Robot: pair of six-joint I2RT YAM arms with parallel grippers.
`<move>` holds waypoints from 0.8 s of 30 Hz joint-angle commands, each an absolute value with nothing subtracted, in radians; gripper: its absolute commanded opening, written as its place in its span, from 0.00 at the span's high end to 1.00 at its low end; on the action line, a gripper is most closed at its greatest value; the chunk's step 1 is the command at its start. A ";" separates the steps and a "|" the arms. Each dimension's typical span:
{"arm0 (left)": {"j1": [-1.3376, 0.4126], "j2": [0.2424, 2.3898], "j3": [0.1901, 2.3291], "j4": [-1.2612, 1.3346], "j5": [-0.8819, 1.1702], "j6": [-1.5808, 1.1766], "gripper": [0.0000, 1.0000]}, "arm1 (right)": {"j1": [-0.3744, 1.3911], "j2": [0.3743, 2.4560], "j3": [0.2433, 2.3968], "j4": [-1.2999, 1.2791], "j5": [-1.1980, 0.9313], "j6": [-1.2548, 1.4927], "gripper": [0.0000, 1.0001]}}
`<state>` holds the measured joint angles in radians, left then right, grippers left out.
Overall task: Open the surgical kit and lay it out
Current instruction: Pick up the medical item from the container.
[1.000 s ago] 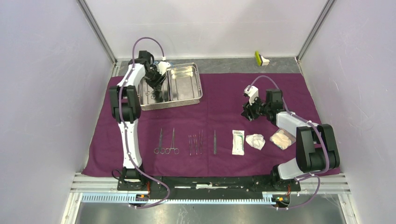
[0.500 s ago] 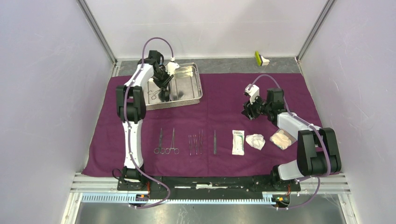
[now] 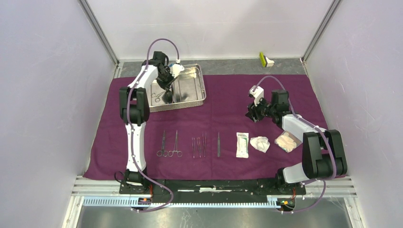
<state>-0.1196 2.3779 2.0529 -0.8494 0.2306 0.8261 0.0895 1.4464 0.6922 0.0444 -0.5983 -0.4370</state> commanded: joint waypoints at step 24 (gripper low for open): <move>-0.053 2.199 2.016 -0.878 0.369 0.831 0.98 | 0.088 1.421 0.715 0.075 -0.615 -0.427 0.47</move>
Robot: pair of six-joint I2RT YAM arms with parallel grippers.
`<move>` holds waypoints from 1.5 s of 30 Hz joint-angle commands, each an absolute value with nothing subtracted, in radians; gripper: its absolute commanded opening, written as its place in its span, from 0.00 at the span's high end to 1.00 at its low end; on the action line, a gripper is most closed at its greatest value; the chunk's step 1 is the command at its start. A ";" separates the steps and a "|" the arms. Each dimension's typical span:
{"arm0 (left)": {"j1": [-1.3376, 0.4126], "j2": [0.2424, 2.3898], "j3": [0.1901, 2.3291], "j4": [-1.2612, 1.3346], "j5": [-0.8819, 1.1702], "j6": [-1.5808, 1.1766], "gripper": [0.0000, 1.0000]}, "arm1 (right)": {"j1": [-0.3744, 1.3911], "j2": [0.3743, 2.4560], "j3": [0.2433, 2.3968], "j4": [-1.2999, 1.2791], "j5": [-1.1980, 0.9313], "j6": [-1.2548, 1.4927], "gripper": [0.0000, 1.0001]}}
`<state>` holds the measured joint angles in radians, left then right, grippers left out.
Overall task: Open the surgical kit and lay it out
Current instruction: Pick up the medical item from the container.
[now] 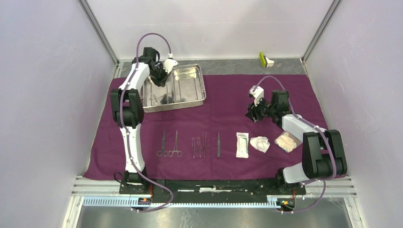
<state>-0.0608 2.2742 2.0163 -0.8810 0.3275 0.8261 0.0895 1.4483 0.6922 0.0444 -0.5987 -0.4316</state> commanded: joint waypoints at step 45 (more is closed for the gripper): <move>-0.122 1.565 1.530 -0.811 0.193 0.372 0.98 | 0.116 1.318 0.703 0.124 -0.676 -0.356 0.50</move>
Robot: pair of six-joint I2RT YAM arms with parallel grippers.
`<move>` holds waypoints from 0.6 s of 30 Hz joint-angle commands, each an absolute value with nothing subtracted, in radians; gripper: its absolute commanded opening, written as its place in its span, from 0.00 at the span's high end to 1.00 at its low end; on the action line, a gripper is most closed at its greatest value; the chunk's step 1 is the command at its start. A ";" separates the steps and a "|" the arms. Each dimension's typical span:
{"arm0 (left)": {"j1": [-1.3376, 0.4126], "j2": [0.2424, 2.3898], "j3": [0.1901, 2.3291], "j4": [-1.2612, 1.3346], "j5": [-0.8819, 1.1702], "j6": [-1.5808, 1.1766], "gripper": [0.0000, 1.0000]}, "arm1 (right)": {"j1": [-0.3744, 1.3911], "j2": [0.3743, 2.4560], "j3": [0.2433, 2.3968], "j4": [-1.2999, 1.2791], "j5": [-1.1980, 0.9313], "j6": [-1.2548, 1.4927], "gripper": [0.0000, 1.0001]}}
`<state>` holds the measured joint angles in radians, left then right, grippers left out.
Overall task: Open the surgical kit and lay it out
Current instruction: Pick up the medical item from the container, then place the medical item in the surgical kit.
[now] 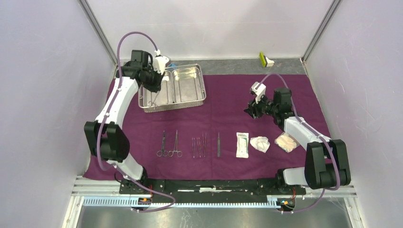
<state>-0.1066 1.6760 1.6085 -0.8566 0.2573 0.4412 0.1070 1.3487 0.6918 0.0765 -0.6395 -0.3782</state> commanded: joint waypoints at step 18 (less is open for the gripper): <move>-0.142 1.435 1.226 -0.770 0.217 0.391 0.85 | 0.132 1.287 0.679 0.146 -0.685 -0.351 0.51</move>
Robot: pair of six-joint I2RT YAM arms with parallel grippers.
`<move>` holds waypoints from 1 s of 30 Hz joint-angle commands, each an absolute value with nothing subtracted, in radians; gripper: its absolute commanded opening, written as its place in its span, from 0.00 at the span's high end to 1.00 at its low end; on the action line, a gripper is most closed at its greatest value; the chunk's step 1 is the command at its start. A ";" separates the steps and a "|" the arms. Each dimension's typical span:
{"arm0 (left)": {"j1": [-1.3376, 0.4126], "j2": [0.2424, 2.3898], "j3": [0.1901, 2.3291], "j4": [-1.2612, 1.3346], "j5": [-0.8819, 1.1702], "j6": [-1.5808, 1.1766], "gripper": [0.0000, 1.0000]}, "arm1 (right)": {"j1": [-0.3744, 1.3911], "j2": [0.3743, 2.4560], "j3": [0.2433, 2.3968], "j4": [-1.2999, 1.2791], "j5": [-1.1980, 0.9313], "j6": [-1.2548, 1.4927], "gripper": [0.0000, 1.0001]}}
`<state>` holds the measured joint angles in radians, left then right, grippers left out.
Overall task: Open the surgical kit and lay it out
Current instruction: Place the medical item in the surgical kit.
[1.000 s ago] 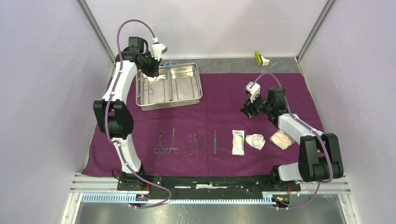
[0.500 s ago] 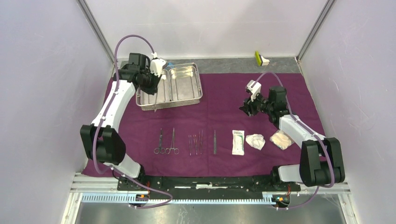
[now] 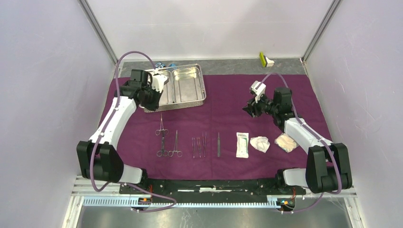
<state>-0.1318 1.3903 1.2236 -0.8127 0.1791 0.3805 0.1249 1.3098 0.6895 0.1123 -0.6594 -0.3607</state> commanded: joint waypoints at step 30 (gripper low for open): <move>-0.143 1.706 1.060 -0.608 0.134 0.202 0.38 | 0.134 1.270 0.663 0.148 -0.669 -0.364 0.51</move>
